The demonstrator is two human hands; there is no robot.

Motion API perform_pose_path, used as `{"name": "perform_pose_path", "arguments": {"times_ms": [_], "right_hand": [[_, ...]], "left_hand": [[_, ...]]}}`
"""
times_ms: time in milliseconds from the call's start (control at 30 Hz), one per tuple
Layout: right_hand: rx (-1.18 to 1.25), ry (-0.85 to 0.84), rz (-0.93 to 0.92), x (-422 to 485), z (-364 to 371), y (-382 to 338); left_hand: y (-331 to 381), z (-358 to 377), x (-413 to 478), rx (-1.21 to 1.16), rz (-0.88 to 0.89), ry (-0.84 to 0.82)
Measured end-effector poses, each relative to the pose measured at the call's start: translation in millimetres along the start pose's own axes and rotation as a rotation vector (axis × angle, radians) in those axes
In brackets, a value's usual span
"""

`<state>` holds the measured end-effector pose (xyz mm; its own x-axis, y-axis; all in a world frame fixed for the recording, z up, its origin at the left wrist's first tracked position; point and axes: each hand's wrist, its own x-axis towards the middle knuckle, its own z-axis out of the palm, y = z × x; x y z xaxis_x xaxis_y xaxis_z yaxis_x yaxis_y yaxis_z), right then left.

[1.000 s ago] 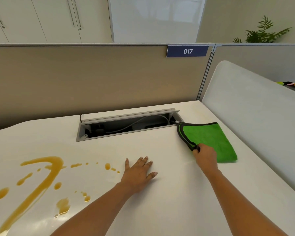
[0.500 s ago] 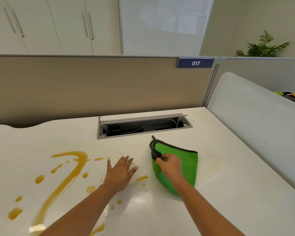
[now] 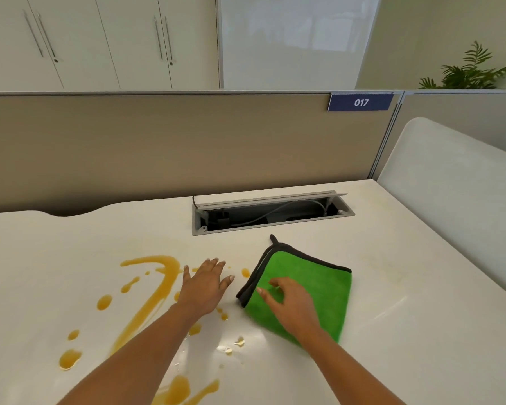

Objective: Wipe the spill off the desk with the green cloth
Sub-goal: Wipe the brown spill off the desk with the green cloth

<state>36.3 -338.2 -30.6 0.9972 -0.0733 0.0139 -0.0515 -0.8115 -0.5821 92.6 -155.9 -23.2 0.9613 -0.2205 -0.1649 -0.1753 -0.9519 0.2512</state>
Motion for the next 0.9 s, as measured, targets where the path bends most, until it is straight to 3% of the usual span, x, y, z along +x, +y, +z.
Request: {"name": "perform_pose_path", "arguments": {"times_ms": [167,400,900], "right_hand": [[-0.369,0.000,0.101,-1.5,5.3,30.0],[-0.438,-0.036,0.177,-0.6,21.1,24.9],[-0.523,-0.095,0.044,-2.5,32.8,23.1]], "left_hand": [[0.3,-2.5,20.7,0.080,0.016,-0.031],[-1.8,-3.8,50.0,0.085,0.007,-0.062],[-14.7,6.8,64.2,0.051,0.022,-0.066]]}}
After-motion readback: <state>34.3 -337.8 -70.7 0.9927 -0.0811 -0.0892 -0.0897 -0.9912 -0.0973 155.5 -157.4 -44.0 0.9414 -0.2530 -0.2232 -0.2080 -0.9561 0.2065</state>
